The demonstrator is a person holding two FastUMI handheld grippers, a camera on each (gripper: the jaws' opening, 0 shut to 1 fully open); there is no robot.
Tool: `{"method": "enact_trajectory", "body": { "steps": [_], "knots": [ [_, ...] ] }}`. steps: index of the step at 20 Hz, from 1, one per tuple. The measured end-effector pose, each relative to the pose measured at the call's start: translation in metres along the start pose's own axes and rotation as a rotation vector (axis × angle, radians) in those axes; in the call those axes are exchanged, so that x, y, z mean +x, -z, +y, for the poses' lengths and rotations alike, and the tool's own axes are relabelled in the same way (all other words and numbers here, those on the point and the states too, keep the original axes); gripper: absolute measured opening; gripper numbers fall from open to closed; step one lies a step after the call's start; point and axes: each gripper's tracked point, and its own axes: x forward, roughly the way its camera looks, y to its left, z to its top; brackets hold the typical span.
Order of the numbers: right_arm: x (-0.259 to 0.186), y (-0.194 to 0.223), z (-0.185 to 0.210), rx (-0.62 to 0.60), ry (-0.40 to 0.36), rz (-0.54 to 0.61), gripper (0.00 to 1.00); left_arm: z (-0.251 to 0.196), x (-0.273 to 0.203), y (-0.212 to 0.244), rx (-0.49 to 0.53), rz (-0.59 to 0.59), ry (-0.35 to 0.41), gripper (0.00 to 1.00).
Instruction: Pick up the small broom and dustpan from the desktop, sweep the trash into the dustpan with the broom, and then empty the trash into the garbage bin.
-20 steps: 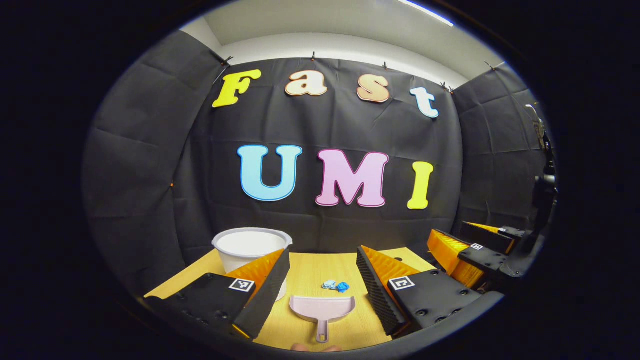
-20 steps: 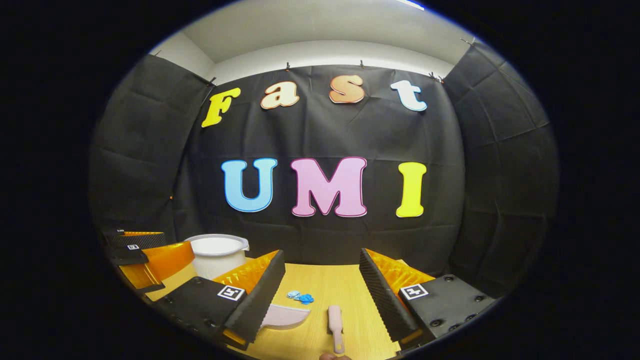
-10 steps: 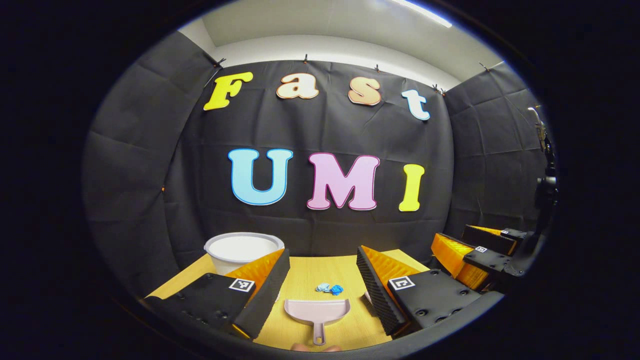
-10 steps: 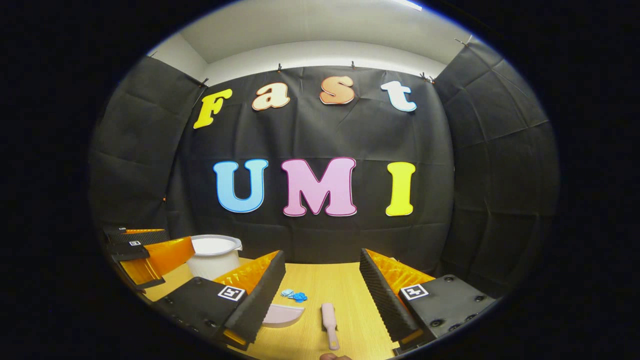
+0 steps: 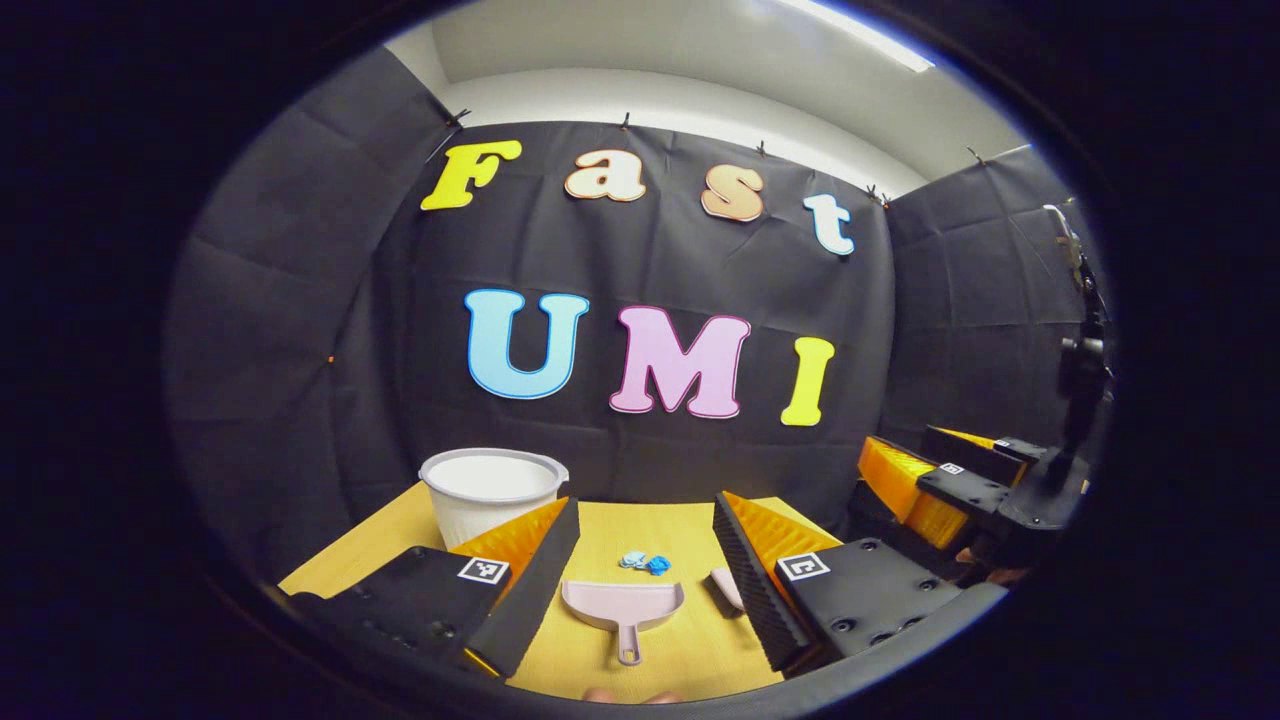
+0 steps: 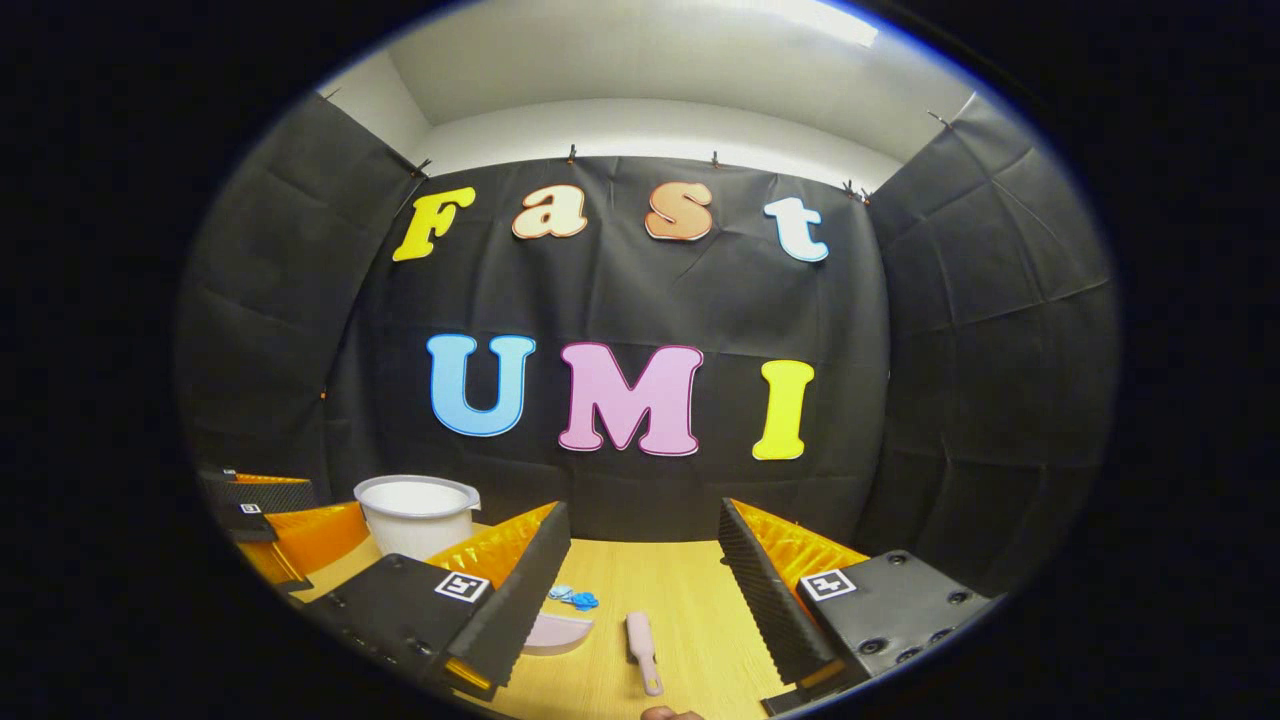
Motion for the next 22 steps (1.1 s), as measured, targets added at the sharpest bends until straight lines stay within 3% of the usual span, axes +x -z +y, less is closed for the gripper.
{"method": "enact_trajectory", "body": {
  "steps": [4, 7, 9, 13, 18, 20, 22],
  "knots": [
    [0.006, 0.002, -0.005, -0.030, 0.016, -0.017, 0.93, 0.003, 0.008, -0.002, 0.018, -0.006, -0.002, 0.80],
    [0.017, -0.002, -0.009, -0.034, 0.023, -0.023, 0.99, -0.008, 0.024, 0.000, -0.018, 0.009, 0.041, 0.80],
    [0.028, -0.003, -0.018, -0.061, 0.048, -0.026, 0.93, -0.012, 0.042, 0.015, -0.085, 0.072, 0.068, 0.80],
    [0.055, -0.001, -0.024, -0.118, 0.055, -0.045, 0.96, -0.007, 0.085, 0.050, -0.207, 0.198, 0.065, 0.80],
    [0.090, 0.010, -0.029, -0.137, 0.044, -0.052, 0.93, 0.005, 0.133, 0.134, -0.164, 0.442, 0.024, 0.79],
    [0.104, 0.018, -0.031, -0.157, 0.041, -0.053, 0.96, 0.006, 0.135, 0.186, -0.148, 0.656, 0.013, 0.80],
    [0.115, 0.032, -0.034, -0.172, 0.036, -0.031, 0.93, 0.009, 0.137, 0.228, -0.178, 0.809, 0.007, 0.82]
  ]
}}
